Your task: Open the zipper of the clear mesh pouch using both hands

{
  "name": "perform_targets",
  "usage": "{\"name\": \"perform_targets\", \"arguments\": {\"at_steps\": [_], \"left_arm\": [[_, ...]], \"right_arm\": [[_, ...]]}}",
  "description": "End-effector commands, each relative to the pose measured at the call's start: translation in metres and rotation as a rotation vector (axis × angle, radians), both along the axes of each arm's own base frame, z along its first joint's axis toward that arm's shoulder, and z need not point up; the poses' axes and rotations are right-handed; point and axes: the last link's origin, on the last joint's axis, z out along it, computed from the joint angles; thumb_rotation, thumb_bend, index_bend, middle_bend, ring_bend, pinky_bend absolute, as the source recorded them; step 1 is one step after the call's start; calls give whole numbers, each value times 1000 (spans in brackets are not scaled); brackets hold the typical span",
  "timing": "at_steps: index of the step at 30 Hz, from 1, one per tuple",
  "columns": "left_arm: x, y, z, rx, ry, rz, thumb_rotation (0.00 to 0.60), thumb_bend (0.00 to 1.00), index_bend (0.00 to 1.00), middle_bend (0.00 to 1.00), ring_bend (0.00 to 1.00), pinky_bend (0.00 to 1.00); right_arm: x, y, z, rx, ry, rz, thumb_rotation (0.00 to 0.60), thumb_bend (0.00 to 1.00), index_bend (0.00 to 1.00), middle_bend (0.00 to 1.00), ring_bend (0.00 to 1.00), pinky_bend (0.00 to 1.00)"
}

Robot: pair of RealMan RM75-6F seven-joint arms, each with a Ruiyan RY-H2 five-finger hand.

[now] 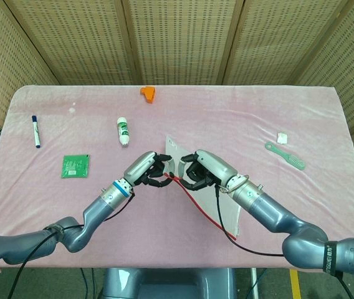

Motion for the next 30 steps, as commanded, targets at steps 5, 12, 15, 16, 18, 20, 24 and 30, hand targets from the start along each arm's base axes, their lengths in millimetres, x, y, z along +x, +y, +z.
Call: {"name": "perform_targets", "arguments": {"at_steps": [5, 12, 15, 16, 18, 20, 24, 30], "left_arm": [[5, 2, 8, -6, -68, 42, 600, 753, 849, 1000, 893, 1000], [10, 1, 12, -8, -95, 47, 600, 756, 853, 1000, 892, 1000], [11, 0, 14, -9, -99, 43, 600, 760, 854, 1000, 893, 1000], [12, 0, 14, -8, -99, 41, 600, 760, 855, 1000, 893, 1000], [12, -1, 15, -11, -103, 40, 600, 761, 856, 1000, 893, 1000], [13, -2, 16, -13, -104, 38, 600, 766, 860, 1000, 892, 1000], [15, -4, 17, -15, -108, 32, 600, 775, 866, 1000, 892, 1000], [17, -5, 22, -6, -118, 23, 600, 777, 869, 1000, 893, 1000]], "right_arm": [[-14, 14, -17, -27, 43, 36, 600, 1000, 833, 977, 943, 1000], [-17, 10, -30, -54, 78, 45, 600, 1000, 834, 980, 945, 1000], [-18, 8, -33, -62, 87, 34, 600, 1000, 834, 980, 945, 1000], [-18, 7, -34, -65, 91, 31, 600, 1000, 835, 980, 945, 1000], [-19, 6, -35, -71, 96, 25, 600, 1000, 835, 980, 946, 1000], [-19, 4, -35, -77, 97, 17, 600, 1000, 835, 980, 946, 1000], [-19, 1, -35, -92, 100, 5, 600, 1000, 835, 981, 947, 1000], [-23, -5, -36, -113, 118, -22, 600, 1000, 836, 981, 947, 1000]]}}
